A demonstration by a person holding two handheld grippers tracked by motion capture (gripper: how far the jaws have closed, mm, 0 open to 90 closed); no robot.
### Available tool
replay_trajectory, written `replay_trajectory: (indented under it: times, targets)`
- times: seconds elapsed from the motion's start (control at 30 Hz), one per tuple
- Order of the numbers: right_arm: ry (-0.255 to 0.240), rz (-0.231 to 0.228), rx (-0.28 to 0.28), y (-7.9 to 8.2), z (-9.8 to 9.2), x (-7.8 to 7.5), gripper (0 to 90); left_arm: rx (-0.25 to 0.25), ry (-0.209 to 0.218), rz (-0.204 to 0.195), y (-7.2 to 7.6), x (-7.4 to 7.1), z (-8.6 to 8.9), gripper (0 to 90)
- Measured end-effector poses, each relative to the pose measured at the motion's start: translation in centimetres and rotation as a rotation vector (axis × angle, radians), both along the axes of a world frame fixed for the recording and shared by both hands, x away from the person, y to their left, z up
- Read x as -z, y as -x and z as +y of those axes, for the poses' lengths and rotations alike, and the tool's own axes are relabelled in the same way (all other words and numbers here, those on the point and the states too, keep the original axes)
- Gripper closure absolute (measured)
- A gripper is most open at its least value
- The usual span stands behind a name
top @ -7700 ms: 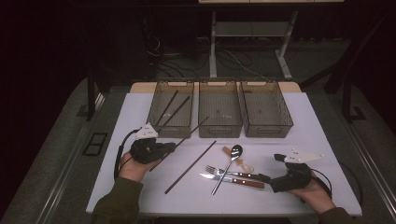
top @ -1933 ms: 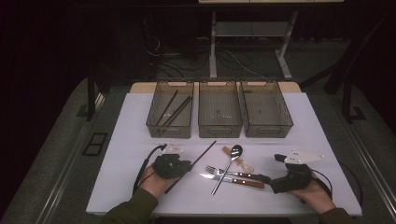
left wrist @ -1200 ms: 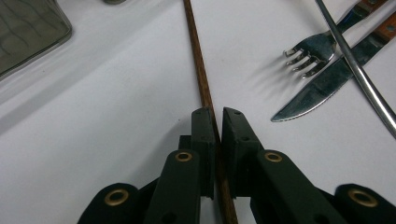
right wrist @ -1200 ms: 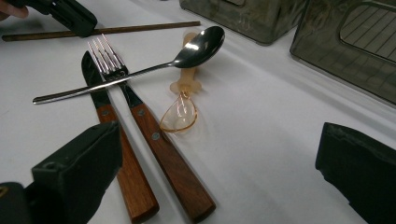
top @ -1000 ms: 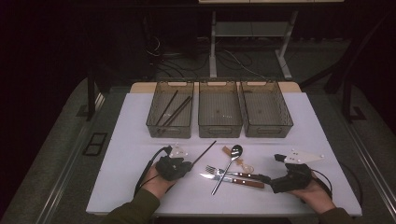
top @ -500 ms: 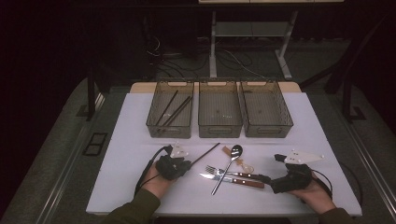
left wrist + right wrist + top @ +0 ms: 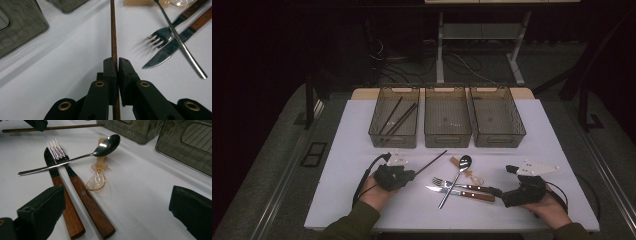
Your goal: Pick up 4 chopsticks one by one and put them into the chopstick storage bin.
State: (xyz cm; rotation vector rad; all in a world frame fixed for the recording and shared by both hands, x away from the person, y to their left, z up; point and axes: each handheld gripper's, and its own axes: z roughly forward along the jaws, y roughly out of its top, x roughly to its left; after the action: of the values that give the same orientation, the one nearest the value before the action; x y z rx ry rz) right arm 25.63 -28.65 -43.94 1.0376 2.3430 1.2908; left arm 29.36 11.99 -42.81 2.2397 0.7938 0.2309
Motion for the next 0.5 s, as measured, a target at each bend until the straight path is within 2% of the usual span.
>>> replay_trajectory:
  times: [0.37, 0.5]
  targets:
    - [0.001, 0.000, 0.000, 0.0, 0.0, 0.0, 0.8, -0.005, 0.066, -0.017, 0.1, -1.0, 1.3, 84.5]
    - [0.001, 0.000, 0.001, 0.0, 0.0, 0.0, 0.8, -0.008, 0.073, -0.026, 0.1, -1.3, 1.8, 84.5]
